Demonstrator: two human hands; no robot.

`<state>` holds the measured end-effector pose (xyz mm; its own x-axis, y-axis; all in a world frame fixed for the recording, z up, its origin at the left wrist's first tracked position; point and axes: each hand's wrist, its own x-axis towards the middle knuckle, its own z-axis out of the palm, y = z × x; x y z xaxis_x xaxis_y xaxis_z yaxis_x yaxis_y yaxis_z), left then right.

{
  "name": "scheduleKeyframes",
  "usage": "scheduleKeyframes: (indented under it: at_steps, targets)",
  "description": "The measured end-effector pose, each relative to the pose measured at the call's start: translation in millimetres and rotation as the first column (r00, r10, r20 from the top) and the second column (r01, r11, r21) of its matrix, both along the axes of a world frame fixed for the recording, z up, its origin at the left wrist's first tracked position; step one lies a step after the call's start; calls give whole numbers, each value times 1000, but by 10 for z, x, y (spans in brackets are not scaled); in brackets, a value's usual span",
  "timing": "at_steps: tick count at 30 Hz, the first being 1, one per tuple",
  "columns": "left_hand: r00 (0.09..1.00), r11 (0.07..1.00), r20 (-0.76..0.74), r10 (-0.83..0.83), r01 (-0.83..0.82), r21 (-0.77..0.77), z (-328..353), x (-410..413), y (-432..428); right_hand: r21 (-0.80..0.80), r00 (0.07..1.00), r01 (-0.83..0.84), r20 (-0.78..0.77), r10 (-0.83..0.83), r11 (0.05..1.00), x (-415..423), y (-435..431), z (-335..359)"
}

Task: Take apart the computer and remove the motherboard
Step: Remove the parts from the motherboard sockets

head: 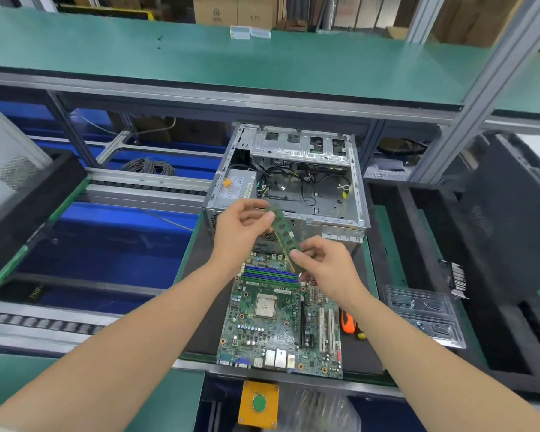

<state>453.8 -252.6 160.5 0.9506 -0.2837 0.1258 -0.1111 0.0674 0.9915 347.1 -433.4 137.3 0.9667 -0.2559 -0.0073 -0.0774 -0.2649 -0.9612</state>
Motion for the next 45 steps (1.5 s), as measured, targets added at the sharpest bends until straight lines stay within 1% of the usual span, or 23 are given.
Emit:
scheduleKeyframes:
  at_steps: [3,7,10,12,17,19,20,22,24,28,31,35,38,42,45]
  targets:
    - [999,999,5,-36,36,11,177,56,-207,88,998,55,38,-58,995,38,-60,135]
    - [995,996,-37,-92,93,4,401,109,-595,122,989,121,67,-130,985,24,-274,307]
    - [988,990,-87,-128,122,-66,544,106,-966,141,975,186,96,-200,972,-16,-541,402]
    - [987,988,-66,-149,145,-55,616,83,-1240,167,963,220,119,-241,961,-45,-759,449]
    - [975,968,120,-189,164,192,674,-13,-1925,233,935,305,111,-337,923,-116,-1393,486]
    - [949,924,211,-233,149,353,645,-55,-2189,253,926,339,77,-368,906,-124,-1646,456]
    - [934,887,228,-274,154,435,615,-81,-2313,257,920,365,48,-389,895,-119,-1762,420]
    - [911,807,183,-369,217,549,523,-158,-2530,252,906,416,-27,-423,874,-97,-1977,303]
    - [899,740,93,-428,289,608,415,-261,-2702,245,895,447,-109,-433,860,-64,-2161,137]
    - [896,617,-77,-437,361,699,174,-417,-2949,238,878,458,-272,-394,857,36,-2417,-249]
    - [895,539,-214,-391,411,735,-50,-491,-3031,215,851,454,-391,-349,865,140,-2491,-520]
    - [912,513,-308,-272,408,755,-354,-531,-3038,134,829,420,-458,-320,898,258,-2500,-816]
    - [916,515,-339,-213,400,758,-511,-516,-3009,66,799,432,-490,-348,899,297,-2486,-924]
    - [910,531,-361,-205,413,740,-605,-473,-2983,7,770,469,-492,-405,883,338,-2475,-942]
    - [898,543,-379,-223,438,716,-641,-449,-2993,14,738,512,-519,-431,859,362,-2485,-913]
